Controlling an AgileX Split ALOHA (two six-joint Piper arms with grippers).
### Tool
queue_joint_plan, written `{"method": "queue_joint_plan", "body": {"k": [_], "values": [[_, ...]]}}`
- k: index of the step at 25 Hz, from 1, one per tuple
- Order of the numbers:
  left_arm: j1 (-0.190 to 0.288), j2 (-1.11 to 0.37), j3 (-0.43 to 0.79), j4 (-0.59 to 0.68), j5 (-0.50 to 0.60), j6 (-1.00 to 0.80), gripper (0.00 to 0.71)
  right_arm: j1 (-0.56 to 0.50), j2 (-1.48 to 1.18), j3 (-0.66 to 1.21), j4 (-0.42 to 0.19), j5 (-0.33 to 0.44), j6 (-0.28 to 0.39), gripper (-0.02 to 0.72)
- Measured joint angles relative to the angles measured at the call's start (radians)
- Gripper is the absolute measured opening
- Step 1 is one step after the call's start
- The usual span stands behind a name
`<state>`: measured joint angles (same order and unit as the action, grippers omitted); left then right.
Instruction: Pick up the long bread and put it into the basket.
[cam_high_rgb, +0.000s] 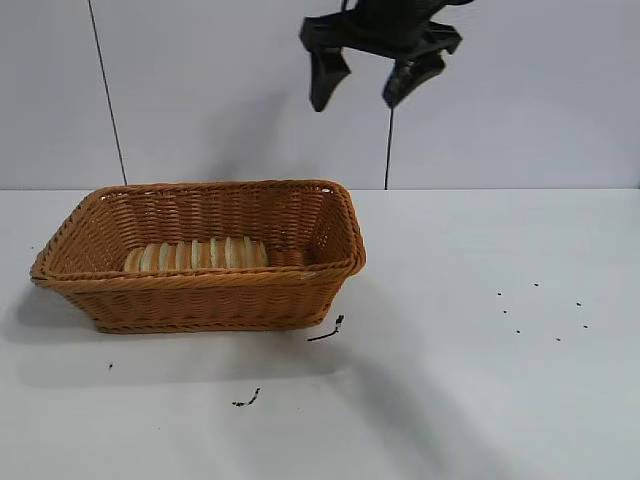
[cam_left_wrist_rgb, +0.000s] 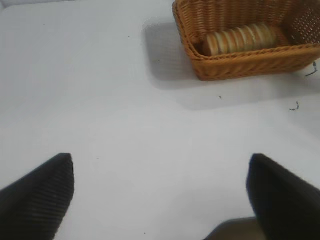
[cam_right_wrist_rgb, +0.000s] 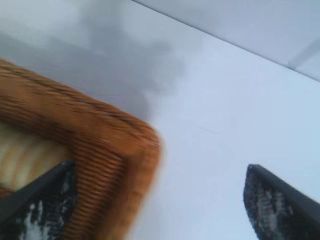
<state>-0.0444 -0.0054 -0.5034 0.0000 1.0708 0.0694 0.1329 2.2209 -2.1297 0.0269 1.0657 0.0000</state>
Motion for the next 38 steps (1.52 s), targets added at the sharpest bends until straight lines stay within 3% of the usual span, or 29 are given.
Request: {"method": "queue_joint_plan", "body": {"k": [6, 11, 18, 26, 38], "values": [[0.0, 0.0, 0.0, 0.0, 0.0, 0.0, 0.696, -0.113, 0.0, -0.001, -0.006, 0.066, 0.0, 0.621], [0.0, 0.0, 0.0, 0.0, 0.0, 0.0, 0.696, -0.125, 0.0, -0.001, -0.006, 0.141, 0.0, 0.621], [0.0, 0.0, 0.0, 0.0, 0.0, 0.0, 0.696, -0.125, -0.054, 0.054, -0.006, 0.144, 0.0, 0.621], [0.0, 0.0, 0.0, 0.0, 0.0, 0.0, 0.696, -0.125, -0.374, 0.48, -0.005, 0.144, 0.0, 0.621], [0.0, 0.0, 0.0, 0.0, 0.0, 0.0, 0.696, -0.125, -1.096, 1.172, -0.006, 0.144, 0.0, 0.621]]}}
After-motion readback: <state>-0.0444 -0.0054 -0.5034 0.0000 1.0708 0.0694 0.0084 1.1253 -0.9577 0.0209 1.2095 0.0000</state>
